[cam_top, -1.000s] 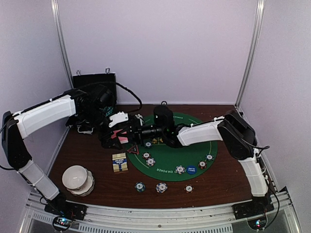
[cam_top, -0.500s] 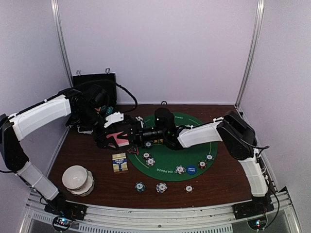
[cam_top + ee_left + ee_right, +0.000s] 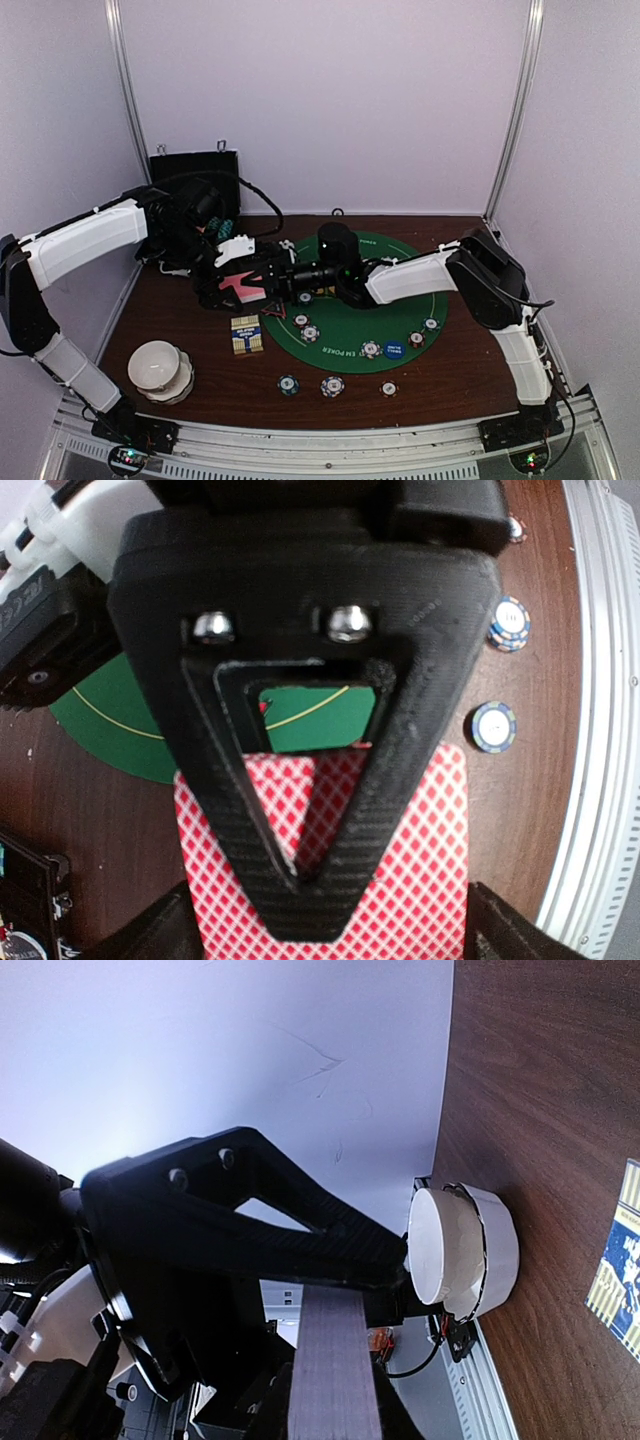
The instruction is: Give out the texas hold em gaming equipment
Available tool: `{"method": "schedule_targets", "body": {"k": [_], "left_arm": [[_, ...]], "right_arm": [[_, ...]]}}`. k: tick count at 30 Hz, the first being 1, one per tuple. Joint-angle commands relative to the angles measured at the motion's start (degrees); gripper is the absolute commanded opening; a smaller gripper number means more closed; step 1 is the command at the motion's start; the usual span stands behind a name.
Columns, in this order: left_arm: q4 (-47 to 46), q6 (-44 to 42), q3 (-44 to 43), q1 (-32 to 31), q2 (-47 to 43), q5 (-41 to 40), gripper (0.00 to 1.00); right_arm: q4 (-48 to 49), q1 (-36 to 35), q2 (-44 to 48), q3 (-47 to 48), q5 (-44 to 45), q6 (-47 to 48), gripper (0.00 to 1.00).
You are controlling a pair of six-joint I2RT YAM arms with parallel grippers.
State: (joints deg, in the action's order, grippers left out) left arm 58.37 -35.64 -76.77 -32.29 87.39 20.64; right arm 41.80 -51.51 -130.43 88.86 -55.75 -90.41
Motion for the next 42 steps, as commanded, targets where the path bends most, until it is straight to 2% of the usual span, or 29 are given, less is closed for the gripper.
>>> {"method": "schedule_targets", "body": {"k": [1, 25, 28, 32, 36, 38, 40, 42], "left_arm": [[-1.61, -0.01, 0.74, 0.2, -0.31, -0.89, 0.97], [-2.4, -0.57, 1.32, 0.21, 1.59, 1.2, 0.97], [-2.47, -0.38, 0.66, 0.3, 1.4, 1.46, 0.89], [-2.38, -0.58, -0.09, 0.47, 1.11, 1.54, 0.72], [-1.92, -0.66, -0.31, 0.58, 1.05, 2.57, 0.55], [-1.94, -0.72, -0.22, 0.57, 1.02, 2.69, 0.49], [-1.79, -0.91, -0.14, 0.57, 0.93, 2.53, 0.43], [-1.72, -0.94, -0.13, 0.57, 0.78, 2.5, 0.35]], "right_arm": [[1.34, 0.09, 1.8, 0.35, -0.66, 1.0, 0.05], [1.58, -0.01, 1.11, 1.74, -2.13, 0.34, 0.03], [1.1, 0.0, 0.89, 1.4, -1.94, 0.51, 0.02], [-2.88, 0.09, 1.37, 1.29, -1.63, 3.56, 0.02], [-6.31, 0.08, 1.83, 1.77, -1.53, 6.21, 0.08], [-10.37, 0.09, 2.4, 1.95, -1.16, 8.72, 0.16], [-15.31, 0.18, 3.22, 2.1, -0.35, 12.16, 0.32], [-18.06, 0.18, 3.92, 2.33, 0.24, 14.47, 0.43]]}}
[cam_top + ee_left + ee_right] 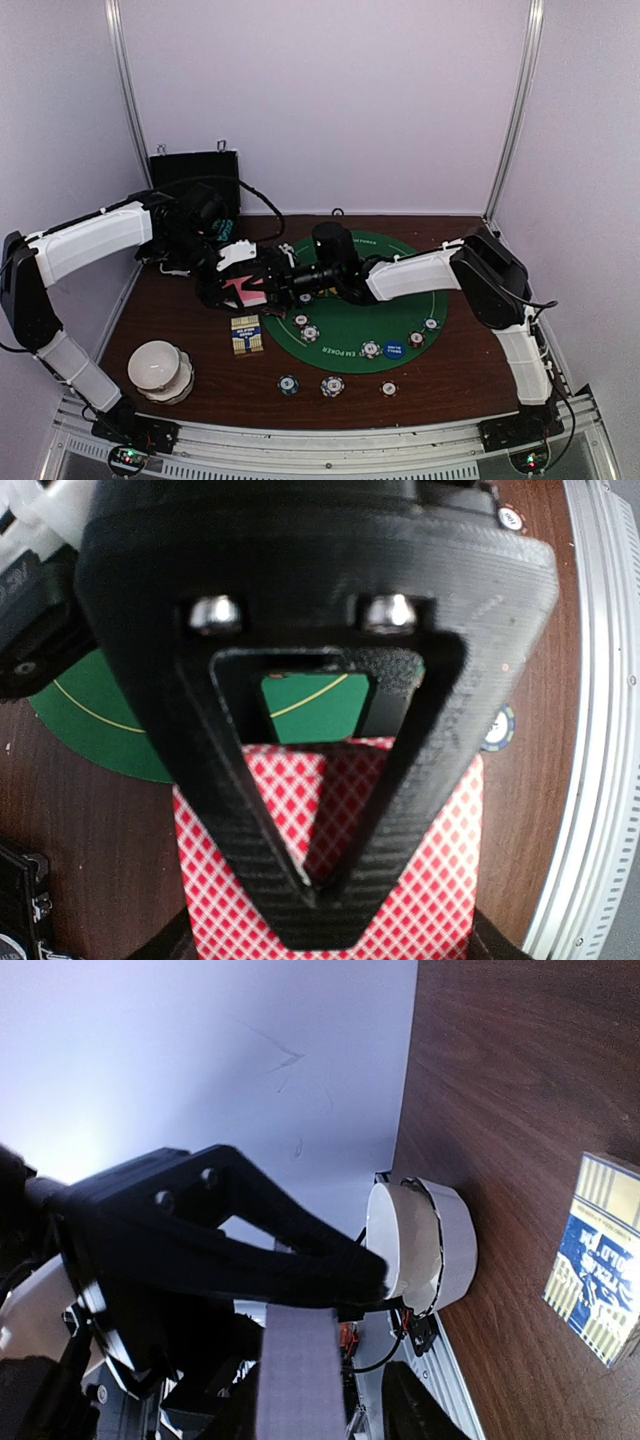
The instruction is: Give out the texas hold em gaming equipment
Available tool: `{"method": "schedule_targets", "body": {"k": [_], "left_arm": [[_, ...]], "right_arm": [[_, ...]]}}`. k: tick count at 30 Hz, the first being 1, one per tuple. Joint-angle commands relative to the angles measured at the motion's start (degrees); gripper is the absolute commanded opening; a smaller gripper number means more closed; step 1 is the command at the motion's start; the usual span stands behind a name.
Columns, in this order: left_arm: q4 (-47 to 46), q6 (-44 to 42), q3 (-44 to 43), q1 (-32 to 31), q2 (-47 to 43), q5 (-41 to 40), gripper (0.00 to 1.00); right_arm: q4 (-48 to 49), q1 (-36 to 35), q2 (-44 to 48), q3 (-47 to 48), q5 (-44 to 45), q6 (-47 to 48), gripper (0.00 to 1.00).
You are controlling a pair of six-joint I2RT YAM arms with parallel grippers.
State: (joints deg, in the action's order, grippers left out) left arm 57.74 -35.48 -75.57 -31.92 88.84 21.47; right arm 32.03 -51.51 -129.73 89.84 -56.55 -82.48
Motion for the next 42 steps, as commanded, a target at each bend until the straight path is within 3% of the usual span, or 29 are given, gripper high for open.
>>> {"method": "schedule_targets", "body": {"k": [1, 5, 8, 19, 29, 42], "left_arm": [[-1.13, -1.02, -1.33, 0.19, -0.72, 1.77, 0.34], [-1.13, -0.74, -1.3, 0.19, -0.73, 1.84, 0.32], [-1.13, -0.57, -1.27, 0.19, -0.86, 1.88, 0.29], [-1.09, -0.37, -1.11, 0.19, -1.31, 0.91, 0.2], [-1.11, -0.37, -0.87, 0.19, -1.72, -0.14, 0.1], [-0.97, 0.1, -0.81, 0.19, -1.83, -0.35, 0.04]], "right_arm": [[-8.64, 0.18, 3.33, 1.67, 1.05, 6.9, 0.47], [-9.55, 0.01, 3.27, 3.18, 0.74, 7.57, 0.69], [-10.09, -0.23, 3.26, 3.6, 0.67, 8.07, 0.71], [-15.99, -0.05, 3.31, 4.72, 1.08, 11.42, 0.56], [-23.94, 1.44, 6.63, 2.2, 1.44, 17.74, 0.55], [-30.36, 1.93, 9.32, 1.02, 2.74, 22.55, 0.54]]}}
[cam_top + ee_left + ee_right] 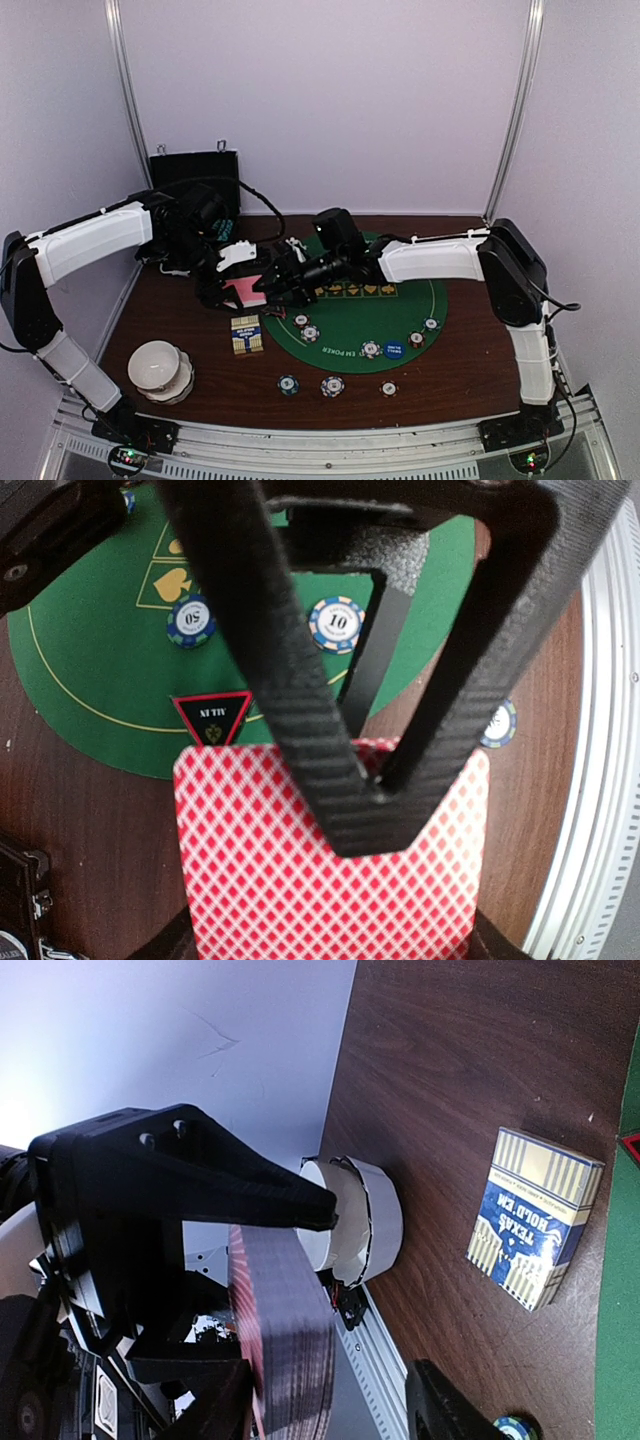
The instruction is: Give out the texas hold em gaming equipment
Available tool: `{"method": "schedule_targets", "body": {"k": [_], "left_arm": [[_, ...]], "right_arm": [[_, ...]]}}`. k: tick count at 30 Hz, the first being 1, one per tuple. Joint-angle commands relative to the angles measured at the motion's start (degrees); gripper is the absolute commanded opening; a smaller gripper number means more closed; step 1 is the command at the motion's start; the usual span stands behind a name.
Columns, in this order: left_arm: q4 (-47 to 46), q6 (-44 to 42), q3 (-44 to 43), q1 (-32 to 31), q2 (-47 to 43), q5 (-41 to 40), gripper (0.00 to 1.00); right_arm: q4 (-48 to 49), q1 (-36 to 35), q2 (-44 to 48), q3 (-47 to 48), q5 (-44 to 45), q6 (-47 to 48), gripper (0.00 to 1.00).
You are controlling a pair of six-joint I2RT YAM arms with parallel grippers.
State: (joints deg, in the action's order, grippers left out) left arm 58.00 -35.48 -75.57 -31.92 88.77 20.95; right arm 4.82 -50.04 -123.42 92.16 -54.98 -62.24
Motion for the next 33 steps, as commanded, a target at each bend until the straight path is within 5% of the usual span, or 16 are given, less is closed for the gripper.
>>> {"method": "schedule_targets", "body": {"k": [1, 10, 25, 33], "left_arm": [[-1.21, 0.13, -0.83, 0.19, -1.67, 0.29, 0.04], [-1.19, 0.59, -1.67, 0.19, -0.87, 0.73, 0.03], [-0.94, 1.14, -2.8, 0.2, -1.02, 1.43, 0.0], [-0.62, 1.12, -2.74, 0.19, -1.42, 1.15, 0.0]], "right_arm": [[-2.73, 0.39, 3.15, -1.34, 1.25, 2.07, 0.56], [5.81, -2.04, -1.14, 3.32, 0.35, -4.38, 0.66], [9.69, -1.46, -4.67, 2.42, -0.27, -8.24, 0.43], [2.0, -0.11, -1.59, -0.96, 0.89, -1.95, 0.47]]}}
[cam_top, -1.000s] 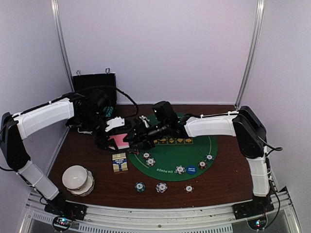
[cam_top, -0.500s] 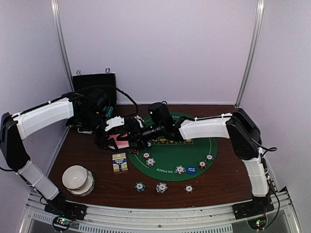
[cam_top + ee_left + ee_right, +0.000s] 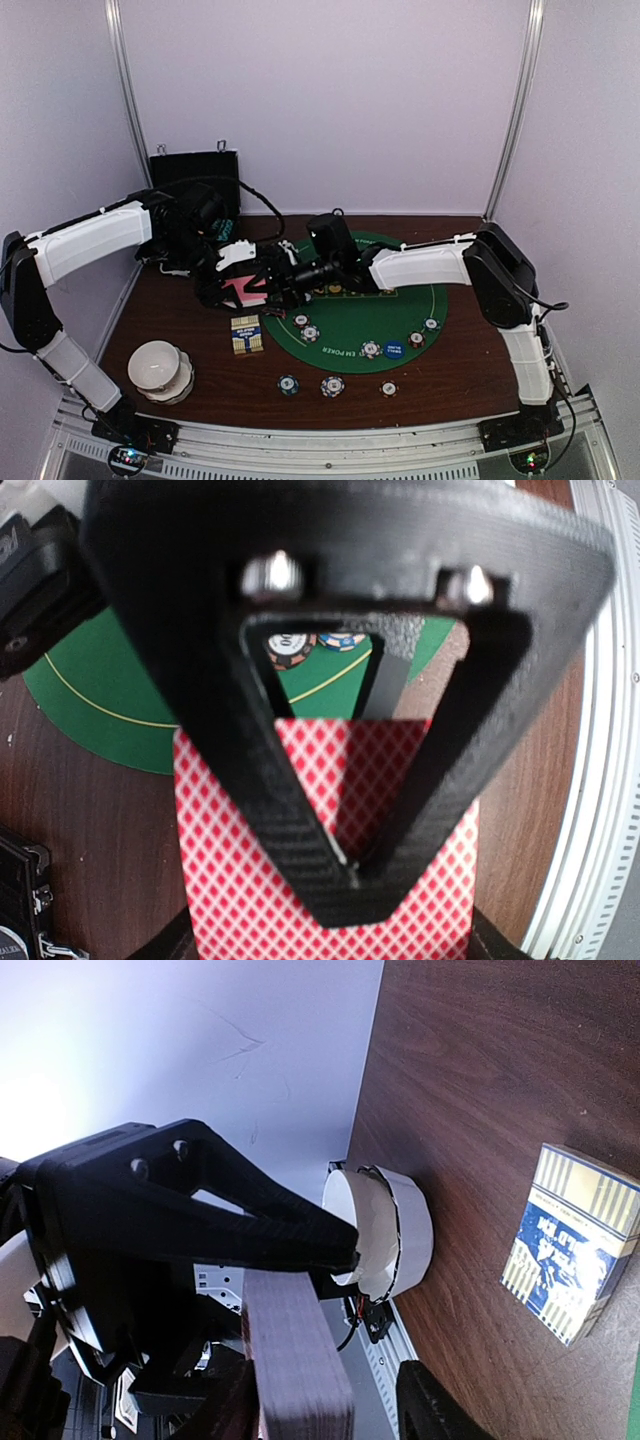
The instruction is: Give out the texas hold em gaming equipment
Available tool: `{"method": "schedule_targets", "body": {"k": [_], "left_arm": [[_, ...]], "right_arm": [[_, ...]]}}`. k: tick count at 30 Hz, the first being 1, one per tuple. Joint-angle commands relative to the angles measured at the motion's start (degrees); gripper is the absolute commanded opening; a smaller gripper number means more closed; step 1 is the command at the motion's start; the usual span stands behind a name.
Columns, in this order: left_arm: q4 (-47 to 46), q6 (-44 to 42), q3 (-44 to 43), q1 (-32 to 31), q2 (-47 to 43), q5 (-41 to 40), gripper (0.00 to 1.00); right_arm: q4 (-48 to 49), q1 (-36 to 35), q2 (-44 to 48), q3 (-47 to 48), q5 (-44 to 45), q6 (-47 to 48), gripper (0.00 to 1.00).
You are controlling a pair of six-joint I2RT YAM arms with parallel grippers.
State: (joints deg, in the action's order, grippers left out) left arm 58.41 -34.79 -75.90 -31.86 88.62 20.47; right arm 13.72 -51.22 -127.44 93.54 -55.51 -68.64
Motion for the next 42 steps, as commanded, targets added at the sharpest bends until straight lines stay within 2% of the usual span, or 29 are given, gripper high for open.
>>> {"method": "schedule_targets", "body": {"k": [1, 7, 12, 22, 30, 42], "left_arm": [[-1.01, 0.42, -2.41, 0.13, -1.22, 1.61, 0.0], [-1.04, 0.42, -2.59, 0.14, -1.07, 1.45, 0.0], [-1.06, 0.25, -2.13, 0.13, -0.92, 0.98, 0.0], [-1.19, -0.08, -1.85, 0.21, -0.64, -0.39, 0.0], [-1.37, -0.11, -1.53, 0.22, -0.61, -0.94, 0.0], [-1.49, 0.03, -1.38, 0.22, -0.2, -1.85, 0.0]], "right_arm": [[-7.89, 1.12, 2.77, -2.4, 1.56, 5.32, 0.48], [-11.12, 1.56, 4.22, -3.03, 1.83, 7.75, 0.47], [-11.21, 1.65, 5.84, -3.16, 1.48, 7.81, 0.43], [-11.04, 2.26, 9.14, -4.39, -0.06, 7.36, 0.42], [-11.22, 2.44, 11.61, -5.87, -0.54, 7.48, 0.3], [-2.8, 2.44, 11.07, -7.46, -2.66, 1.7, 0.14]]}}
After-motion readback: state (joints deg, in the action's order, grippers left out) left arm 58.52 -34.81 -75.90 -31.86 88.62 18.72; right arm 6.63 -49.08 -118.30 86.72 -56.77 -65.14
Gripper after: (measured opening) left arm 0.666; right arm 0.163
